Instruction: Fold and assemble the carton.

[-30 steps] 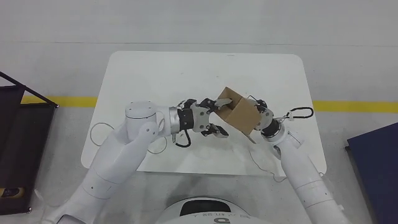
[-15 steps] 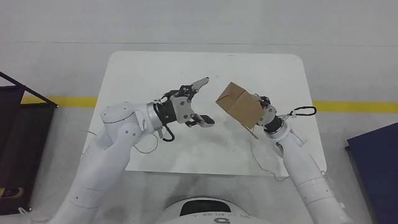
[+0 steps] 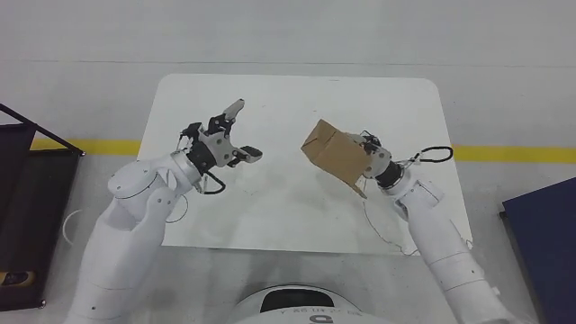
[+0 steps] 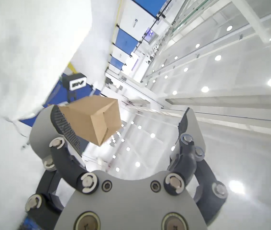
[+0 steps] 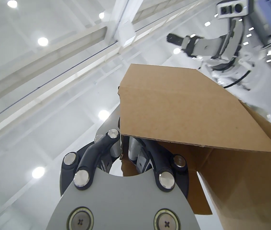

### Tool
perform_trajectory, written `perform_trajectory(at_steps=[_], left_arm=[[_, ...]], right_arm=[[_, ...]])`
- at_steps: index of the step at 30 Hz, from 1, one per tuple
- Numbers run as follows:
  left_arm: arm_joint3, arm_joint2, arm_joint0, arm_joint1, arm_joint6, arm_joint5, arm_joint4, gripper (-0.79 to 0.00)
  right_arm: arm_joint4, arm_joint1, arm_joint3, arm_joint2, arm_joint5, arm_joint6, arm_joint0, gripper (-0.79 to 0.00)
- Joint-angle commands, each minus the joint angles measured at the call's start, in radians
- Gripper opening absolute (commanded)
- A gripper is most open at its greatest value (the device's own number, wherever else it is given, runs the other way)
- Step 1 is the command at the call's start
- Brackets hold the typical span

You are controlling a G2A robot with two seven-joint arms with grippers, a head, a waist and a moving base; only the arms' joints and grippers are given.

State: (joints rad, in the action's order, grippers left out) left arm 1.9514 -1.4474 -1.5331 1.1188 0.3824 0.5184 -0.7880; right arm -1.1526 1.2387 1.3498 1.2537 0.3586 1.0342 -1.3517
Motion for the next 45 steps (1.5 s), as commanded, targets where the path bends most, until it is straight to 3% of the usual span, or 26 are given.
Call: perform_trajectory(at_steps=[1, 7, 14, 22, 27, 28, 29, 33, 35, 41, 45], left_arm=[[-0.014, -0.009, 0.001, -0.002, 0.024, -0.043, 0.045, 0.0], [-0.014, -0.009, 0.001, -0.002, 0.024, -0.043, 0.045, 0.0], [-0.014, -0.009, 0.001, -0.002, 0.024, -0.043, 0.045, 0.0], [-0.014, -0.009, 0.001, -0.002, 0.024, -0.043, 0.045, 0.0], [-0.014, -0.009, 0.001, -0.002, 0.024, -0.043, 0.045, 0.0], [-0.014, -0.009, 0.001, -0.002, 0.024, -0.043, 0.045, 0.0], [-0.014, -0.009, 0.001, -0.002, 0.024, -0.043, 0.045, 0.0], [-0.014, -0.009, 0.001, -0.002, 0.024, -0.043, 0.045, 0.0], [-0.014, -0.009, 0.001, -0.002, 0.024, -0.043, 0.045, 0.0], [-0.014, -0.009, 0.001, -0.002, 0.024, -0.043, 0.045, 0.0], [-0.014, -0.009, 0.001, -0.002, 0.024, -0.043, 0.045, 0.0]], right_arm=[[0.318, -0.014, 0.034, -0.015, 0.044, -0.022, 0.037, -0.785], [0.957, -0.066, 0.213, -0.107, 0.2, -0.046, 0.161, -0.785], [1.68, -0.107, 0.371, -0.354, 0.13, 0.116, 0.277, -0.785], [1.982, -0.083, 0.353, -0.559, 0.009, 0.18, 0.394, -0.785], [2.034, -0.061, 0.281, -0.618, -0.024, 0.247, 0.445, -0.785], [2.033, -0.058, 0.272, -0.621, -0.025, 0.258, 0.454, -0.662], [2.029, -0.054, 0.266, -0.621, -0.025, 0.267, 0.462, -0.477], [2.025, -0.048, 0.26, -0.603, -0.016, 0.284, 0.484, -0.074], [2.034, -0.049, 0.275, -0.589, -0.011, 0.285, 0.485, -0.006], [2.103, -0.072, 0.396, -0.517, 0.012, 0.307, 0.444, 0.0], [2.108, -0.092, 0.549, -0.399, 0.088, 0.233, 0.374, 0.0]])
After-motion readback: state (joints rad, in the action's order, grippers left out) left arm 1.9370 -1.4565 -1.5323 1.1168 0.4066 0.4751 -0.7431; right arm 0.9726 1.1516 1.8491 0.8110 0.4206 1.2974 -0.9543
